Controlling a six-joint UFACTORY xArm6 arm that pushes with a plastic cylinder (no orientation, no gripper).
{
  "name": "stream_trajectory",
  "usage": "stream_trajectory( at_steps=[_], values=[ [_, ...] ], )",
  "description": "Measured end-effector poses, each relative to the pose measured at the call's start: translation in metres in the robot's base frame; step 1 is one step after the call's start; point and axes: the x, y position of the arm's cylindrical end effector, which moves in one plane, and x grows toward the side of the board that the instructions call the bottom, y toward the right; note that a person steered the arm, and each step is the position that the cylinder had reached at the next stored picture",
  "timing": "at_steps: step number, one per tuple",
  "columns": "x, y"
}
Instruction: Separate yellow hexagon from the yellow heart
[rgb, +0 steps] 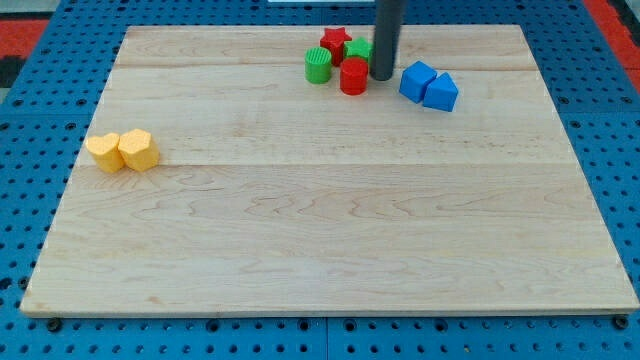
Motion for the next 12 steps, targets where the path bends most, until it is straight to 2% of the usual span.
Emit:
stream_trajectory(
  at_steps=[2, 3, 6, 8, 10, 11, 12],
  values=[
    [0.017, -0.015],
    [0.029, 0.007],
    [0.029, 0.018],
    [0.123, 0.030],
    [0.231, -0.097],
    [0.221, -0.218],
    [0.187, -0.297]
  ],
)
